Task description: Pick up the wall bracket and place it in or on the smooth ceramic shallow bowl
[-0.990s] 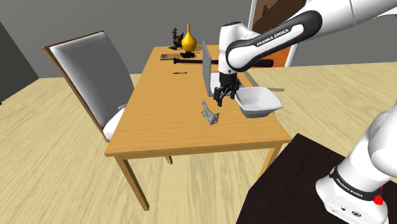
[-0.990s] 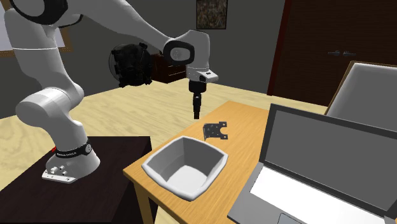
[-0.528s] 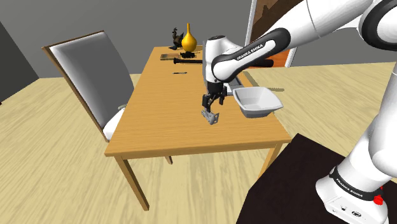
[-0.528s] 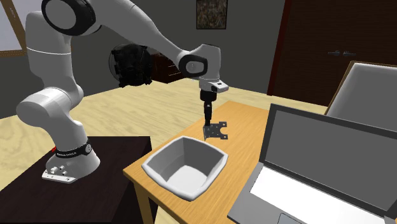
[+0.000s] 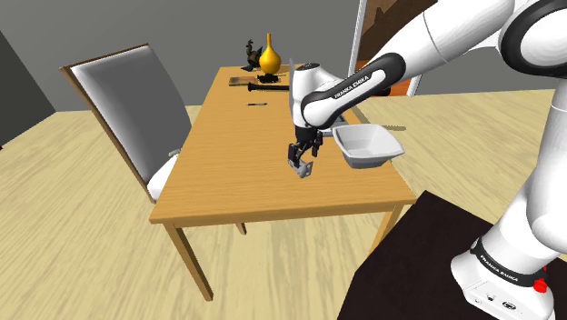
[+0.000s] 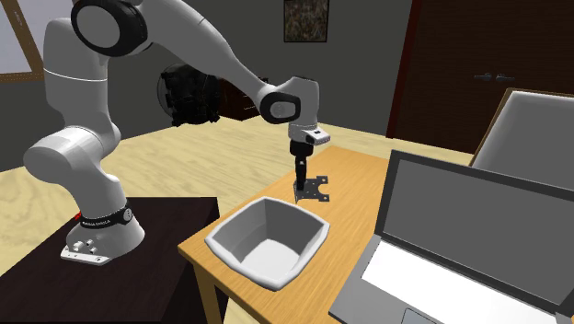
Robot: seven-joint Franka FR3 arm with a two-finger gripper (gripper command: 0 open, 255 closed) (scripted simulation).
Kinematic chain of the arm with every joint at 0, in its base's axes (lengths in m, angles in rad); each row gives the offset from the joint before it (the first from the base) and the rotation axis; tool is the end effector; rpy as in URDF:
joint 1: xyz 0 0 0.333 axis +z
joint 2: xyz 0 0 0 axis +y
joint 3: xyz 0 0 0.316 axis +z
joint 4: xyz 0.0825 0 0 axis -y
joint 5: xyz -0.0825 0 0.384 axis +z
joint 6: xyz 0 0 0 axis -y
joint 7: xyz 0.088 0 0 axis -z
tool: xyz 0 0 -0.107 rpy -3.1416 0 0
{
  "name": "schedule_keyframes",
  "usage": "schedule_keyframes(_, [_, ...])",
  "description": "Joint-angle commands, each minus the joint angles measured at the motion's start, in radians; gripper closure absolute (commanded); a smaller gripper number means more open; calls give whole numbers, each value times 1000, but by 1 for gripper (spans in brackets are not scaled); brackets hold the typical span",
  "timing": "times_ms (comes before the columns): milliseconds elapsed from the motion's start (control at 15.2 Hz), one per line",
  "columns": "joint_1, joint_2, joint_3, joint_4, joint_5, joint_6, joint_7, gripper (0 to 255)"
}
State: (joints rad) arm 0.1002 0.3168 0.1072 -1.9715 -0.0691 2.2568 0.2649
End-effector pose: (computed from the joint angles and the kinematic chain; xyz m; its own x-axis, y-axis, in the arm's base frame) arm 0.5930 0.1204 0.3086 0.9996 -0.0180 -0.0235 -0.0174 -0.9995 0.0259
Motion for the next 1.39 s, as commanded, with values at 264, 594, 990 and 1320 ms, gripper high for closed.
schedule_keyframes(264, [0,2,0,0,0,2,0,0])
schedule_keyframes(594, [0,2,0,0,0,2,0,255])
schedule_keyframes(990, [0,-6,0,3,1,-9,-1,255])
schedule_keyframes(1320, [-2,-42,3,24,8,-66,-6,255])
